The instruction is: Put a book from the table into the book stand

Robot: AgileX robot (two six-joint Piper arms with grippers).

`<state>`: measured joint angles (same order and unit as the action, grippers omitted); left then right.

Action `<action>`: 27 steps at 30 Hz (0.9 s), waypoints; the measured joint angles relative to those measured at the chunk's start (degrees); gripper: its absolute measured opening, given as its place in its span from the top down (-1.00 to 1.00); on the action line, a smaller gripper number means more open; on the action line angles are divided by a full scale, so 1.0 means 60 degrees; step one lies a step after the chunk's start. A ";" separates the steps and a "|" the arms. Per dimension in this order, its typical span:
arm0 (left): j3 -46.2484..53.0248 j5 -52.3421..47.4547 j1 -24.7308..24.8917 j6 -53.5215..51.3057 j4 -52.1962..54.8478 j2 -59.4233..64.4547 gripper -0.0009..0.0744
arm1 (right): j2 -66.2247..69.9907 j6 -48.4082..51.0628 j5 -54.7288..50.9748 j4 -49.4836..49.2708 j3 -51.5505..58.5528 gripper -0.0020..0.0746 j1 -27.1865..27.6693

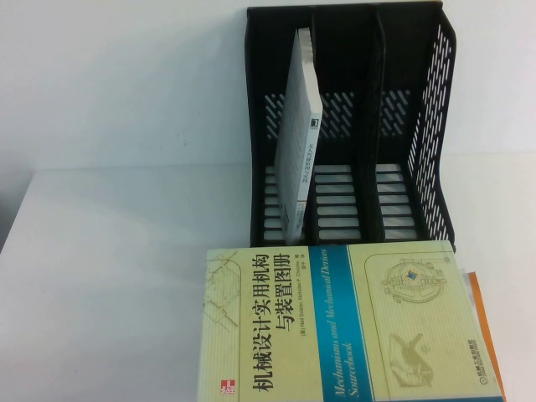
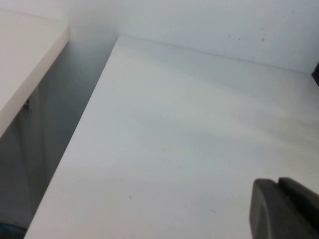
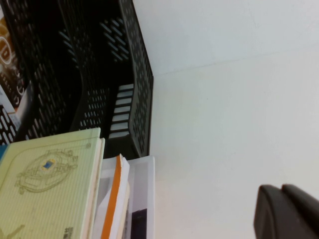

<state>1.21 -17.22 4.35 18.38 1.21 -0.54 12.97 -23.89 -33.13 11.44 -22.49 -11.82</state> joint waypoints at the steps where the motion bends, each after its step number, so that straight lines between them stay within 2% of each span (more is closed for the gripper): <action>1: 0.0000 0.0000 0.0000 0.0000 0.0000 0.0000 0.98 | 0.0000 0.0000 0.0000 0.0000 0.0000 0.95 0.0000; 5: 0.0000 -0.0016 0.0000 0.0000 0.0000 0.0000 0.98 | -0.0344 0.0000 0.0000 -0.0020 0.0000 0.95 0.0232; 15: -0.0017 -0.0016 0.0000 0.0007 0.0000 0.0000 0.98 | -0.2161 0.0000 0.0251 0.0760 0.0608 0.95 0.2017; 19: -0.0017 -0.0020 0.0000 0.0007 0.0000 0.0000 0.98 | -0.2281 -0.0014 0.0748 0.0794 0.1971 0.95 0.2111; 23: -0.0017 -0.0020 0.0000 0.0007 0.0000 0.0000 0.98 | -0.2281 -0.0021 0.2083 0.0643 0.3488 0.95 0.2111; 27: -0.0017 -0.0036 0.0000 0.0007 0.0000 0.0000 0.98 | -0.2281 -0.0038 0.2625 0.0406 0.3993 0.95 0.2111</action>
<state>1.11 -17.44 4.35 18.43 1.21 -0.54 -0.72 -24.12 -17.38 13.88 1.47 0.85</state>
